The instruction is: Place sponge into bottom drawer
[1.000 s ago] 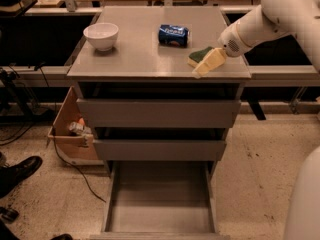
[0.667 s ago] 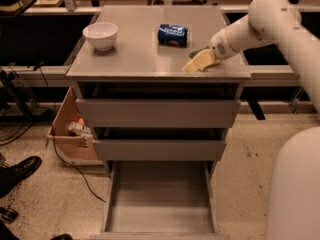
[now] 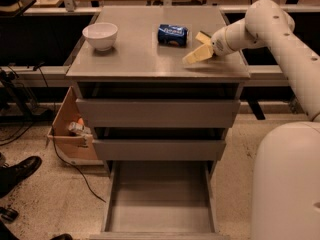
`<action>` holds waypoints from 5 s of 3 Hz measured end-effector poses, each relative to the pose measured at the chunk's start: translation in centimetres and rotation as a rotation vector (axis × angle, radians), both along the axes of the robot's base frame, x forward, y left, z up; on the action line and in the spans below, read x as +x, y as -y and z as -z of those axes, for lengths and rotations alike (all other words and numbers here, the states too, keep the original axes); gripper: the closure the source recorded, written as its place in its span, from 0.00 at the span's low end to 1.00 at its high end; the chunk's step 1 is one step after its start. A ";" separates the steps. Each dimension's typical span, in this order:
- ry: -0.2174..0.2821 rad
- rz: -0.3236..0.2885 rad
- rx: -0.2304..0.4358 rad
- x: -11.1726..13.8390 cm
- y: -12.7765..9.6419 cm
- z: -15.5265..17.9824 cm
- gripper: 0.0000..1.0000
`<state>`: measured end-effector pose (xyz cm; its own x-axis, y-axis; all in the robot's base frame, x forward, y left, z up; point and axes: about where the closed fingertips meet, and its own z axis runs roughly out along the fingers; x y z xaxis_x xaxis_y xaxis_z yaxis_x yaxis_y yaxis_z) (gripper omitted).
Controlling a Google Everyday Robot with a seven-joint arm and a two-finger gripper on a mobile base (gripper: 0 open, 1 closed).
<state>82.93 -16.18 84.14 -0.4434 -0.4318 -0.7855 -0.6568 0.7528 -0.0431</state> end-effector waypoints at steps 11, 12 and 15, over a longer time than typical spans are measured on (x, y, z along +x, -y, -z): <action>0.035 0.025 -0.005 -0.7 1.9 -0.1 0.38; 0.041 0.021 0.003 -1.8 2.2 -0.9 0.61; -0.091 -0.138 0.016 -16.6 6.5 -3.1 1.00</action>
Offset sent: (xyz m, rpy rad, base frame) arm -0.0384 -0.0350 0.0713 -0.0777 -0.1818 -0.0046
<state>66.33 -22.64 87.22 -0.4503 -0.4816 -0.7519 -0.7549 0.6551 0.0325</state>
